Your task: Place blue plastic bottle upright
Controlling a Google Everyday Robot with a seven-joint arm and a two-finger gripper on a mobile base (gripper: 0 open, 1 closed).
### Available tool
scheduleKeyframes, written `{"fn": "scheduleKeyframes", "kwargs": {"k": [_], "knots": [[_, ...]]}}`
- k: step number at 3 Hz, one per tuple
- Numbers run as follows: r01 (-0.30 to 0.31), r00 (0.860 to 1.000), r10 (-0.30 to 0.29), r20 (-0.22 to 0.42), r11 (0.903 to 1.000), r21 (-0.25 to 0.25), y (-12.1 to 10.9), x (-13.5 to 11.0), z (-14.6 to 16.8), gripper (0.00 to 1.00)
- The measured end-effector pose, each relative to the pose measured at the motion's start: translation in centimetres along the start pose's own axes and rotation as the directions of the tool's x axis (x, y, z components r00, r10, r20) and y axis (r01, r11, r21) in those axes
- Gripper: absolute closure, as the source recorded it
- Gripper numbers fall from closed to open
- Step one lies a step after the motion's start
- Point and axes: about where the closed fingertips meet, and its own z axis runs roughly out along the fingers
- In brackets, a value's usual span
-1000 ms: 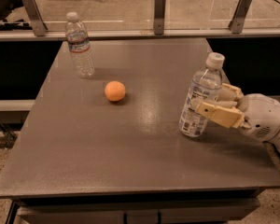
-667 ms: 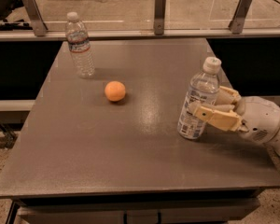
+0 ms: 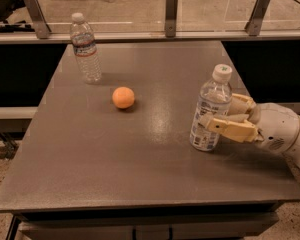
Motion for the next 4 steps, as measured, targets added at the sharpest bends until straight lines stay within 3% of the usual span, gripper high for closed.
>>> {"fn": "scheduleKeyframes", "kwargs": {"k": [1, 2, 3, 4], "knots": [[0.001, 1.000, -0.001, 0.000, 1.0000, -0.004, 0.1, -0.1, 0.2, 0.00], [0.003, 1.000, -0.003, -0.019, 1.0000, 0.003, 0.0, -0.4, -0.1, 0.00], [0.049, 0.995, -0.046, -0.084, 0.9983, 0.033, -0.3, -2.0, -1.8, 0.00], [0.089, 0.992, -0.082, -0.100, 0.9940, 0.064, -0.6, -3.9, -3.5, 0.00]]}}
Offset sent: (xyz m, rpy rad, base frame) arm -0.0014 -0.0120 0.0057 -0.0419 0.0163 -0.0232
